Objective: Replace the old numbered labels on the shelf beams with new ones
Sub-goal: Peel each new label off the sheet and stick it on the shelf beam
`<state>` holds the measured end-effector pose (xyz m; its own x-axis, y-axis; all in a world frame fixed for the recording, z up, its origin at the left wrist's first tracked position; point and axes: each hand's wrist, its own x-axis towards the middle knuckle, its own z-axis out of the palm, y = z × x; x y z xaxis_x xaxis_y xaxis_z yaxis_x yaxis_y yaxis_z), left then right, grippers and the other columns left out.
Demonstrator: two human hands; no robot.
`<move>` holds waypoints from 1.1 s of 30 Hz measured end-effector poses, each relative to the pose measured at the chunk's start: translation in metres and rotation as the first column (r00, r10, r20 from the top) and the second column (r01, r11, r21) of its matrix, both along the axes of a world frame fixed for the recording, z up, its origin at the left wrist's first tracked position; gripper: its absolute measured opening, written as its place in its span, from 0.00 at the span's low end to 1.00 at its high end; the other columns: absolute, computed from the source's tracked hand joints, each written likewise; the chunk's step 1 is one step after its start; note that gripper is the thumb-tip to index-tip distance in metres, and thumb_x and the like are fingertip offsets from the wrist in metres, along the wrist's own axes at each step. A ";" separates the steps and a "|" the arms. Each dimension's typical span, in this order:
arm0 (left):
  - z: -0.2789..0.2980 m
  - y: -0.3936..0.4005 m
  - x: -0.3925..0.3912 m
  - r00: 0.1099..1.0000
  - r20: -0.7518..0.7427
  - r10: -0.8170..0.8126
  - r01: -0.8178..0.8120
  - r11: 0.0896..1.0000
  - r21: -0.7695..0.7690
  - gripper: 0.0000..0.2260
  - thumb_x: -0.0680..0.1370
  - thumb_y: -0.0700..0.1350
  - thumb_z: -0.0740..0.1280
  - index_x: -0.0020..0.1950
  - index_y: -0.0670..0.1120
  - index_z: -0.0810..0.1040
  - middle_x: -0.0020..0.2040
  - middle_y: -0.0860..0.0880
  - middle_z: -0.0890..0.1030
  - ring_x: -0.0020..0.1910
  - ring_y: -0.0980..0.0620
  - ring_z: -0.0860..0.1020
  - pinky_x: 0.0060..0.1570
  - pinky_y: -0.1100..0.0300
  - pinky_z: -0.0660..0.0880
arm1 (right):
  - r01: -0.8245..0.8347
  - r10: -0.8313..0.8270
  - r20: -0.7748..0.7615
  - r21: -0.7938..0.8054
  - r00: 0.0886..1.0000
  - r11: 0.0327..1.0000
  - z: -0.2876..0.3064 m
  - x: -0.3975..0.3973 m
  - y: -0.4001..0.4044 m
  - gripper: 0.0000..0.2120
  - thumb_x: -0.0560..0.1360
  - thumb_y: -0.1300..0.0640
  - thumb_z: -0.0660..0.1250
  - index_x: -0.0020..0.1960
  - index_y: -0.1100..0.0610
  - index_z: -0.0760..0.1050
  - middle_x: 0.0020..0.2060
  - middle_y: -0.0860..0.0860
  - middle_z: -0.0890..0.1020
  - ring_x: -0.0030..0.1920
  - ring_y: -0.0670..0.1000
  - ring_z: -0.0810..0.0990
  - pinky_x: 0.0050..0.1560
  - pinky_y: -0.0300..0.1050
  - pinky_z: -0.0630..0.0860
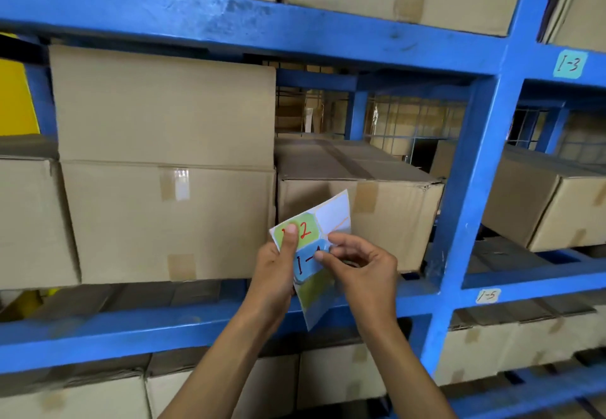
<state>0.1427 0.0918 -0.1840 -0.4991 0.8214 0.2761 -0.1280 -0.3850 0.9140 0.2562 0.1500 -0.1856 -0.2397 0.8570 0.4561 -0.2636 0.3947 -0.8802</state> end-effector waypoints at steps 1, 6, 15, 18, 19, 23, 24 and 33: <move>-0.003 -0.005 -0.004 1.000 -0.014 0.009 -0.009 1.000 -0.004 0.17 0.75 0.62 0.60 0.47 0.57 0.87 0.49 0.47 0.88 0.47 0.49 0.86 0.46 0.52 0.83 | -0.021 0.021 0.002 -0.027 1.000 0.999 -0.004 -0.004 -0.004 0.12 0.64 0.66 0.79 0.45 0.55 0.85 0.36 0.58 0.84 0.38 0.47 0.83 0.44 0.44 0.83; -0.012 -0.024 -0.019 0.998 -0.023 0.056 -0.056 0.998 -0.036 0.19 0.81 0.56 0.58 0.46 0.49 0.85 0.47 0.46 0.88 0.46 0.46 0.86 0.50 0.47 0.82 | -0.070 0.069 -0.008 -0.114 0.998 0.991 -0.017 -0.021 -0.020 0.07 0.64 0.66 0.80 0.39 0.59 0.84 0.37 0.56 0.86 0.39 0.49 0.84 0.44 0.44 0.82; -0.014 -0.050 -0.035 0.997 0.032 0.073 -0.068 0.990 -0.119 0.18 0.83 0.53 0.55 0.52 0.45 0.81 0.51 0.39 0.86 0.49 0.43 0.83 0.55 0.46 0.79 | -0.175 0.173 0.041 0.055 0.984 0.983 -0.034 -0.033 -0.044 0.10 0.67 0.64 0.78 0.46 0.54 0.85 0.36 0.54 0.84 0.42 0.49 0.84 0.47 0.44 0.83; -0.018 -0.054 -0.039 0.996 0.004 0.089 -0.088 0.988 -0.126 0.18 0.83 0.55 0.56 0.50 0.47 0.82 0.49 0.42 0.86 0.48 0.45 0.85 0.51 0.49 0.80 | -0.187 0.183 0.052 0.096 0.982 0.978 -0.037 -0.036 -0.047 0.09 0.68 0.65 0.77 0.46 0.53 0.85 0.35 0.52 0.84 0.41 0.48 0.84 0.46 0.42 0.82; -0.019 -0.055 -0.039 0.994 -0.015 0.104 -0.105 0.986 -0.128 0.18 0.82 0.55 0.56 0.49 0.48 0.82 0.47 0.44 0.87 0.45 0.47 0.85 0.49 0.51 0.81 | -0.195 0.190 0.055 0.107 0.980 0.975 -0.038 -0.037 -0.048 0.09 0.69 0.65 0.77 0.46 0.53 0.85 0.35 0.52 0.83 0.42 0.47 0.84 0.45 0.41 0.82; -0.020 -0.060 -0.043 0.987 -0.035 0.157 -0.160 0.978 -0.133 0.17 0.81 0.57 0.57 0.47 0.49 0.82 0.44 0.47 0.87 0.44 0.48 0.86 0.47 0.52 0.82 | -0.224 0.219 0.045 0.141 0.975 0.964 -0.039 -0.043 -0.050 0.10 0.69 0.66 0.76 0.47 0.55 0.84 0.35 0.50 0.82 0.40 0.45 0.83 0.44 0.39 0.81; -0.020 -0.062 -0.043 0.986 -0.031 0.162 -0.165 0.977 -0.133 0.17 0.81 0.56 0.57 0.47 0.49 0.82 0.46 0.45 0.87 0.46 0.46 0.85 0.49 0.50 0.81 | -0.221 0.217 0.048 0.144 0.975 0.965 -0.040 -0.044 -0.051 0.10 0.69 0.66 0.76 0.47 0.55 0.84 0.35 0.49 0.82 0.40 0.45 0.83 0.44 0.38 0.81; -0.023 -0.066 -0.056 0.986 -0.006 0.166 -0.164 0.974 -0.154 0.18 0.82 0.55 0.58 0.45 0.47 0.83 0.38 0.50 0.88 0.36 0.54 0.86 0.36 0.60 0.82 | -0.258 0.257 0.024 0.156 0.966 0.953 -0.044 -0.053 -0.057 0.11 0.68 0.65 0.77 0.44 0.52 0.82 0.38 0.50 0.84 0.40 0.46 0.82 0.43 0.37 0.81</move>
<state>0.0866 0.0258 -0.2070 -0.6329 0.7598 0.1490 -0.0813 -0.2566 0.9631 0.2036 0.0932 -0.2296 -0.4445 0.6839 0.5785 -0.3720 0.4466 -0.8137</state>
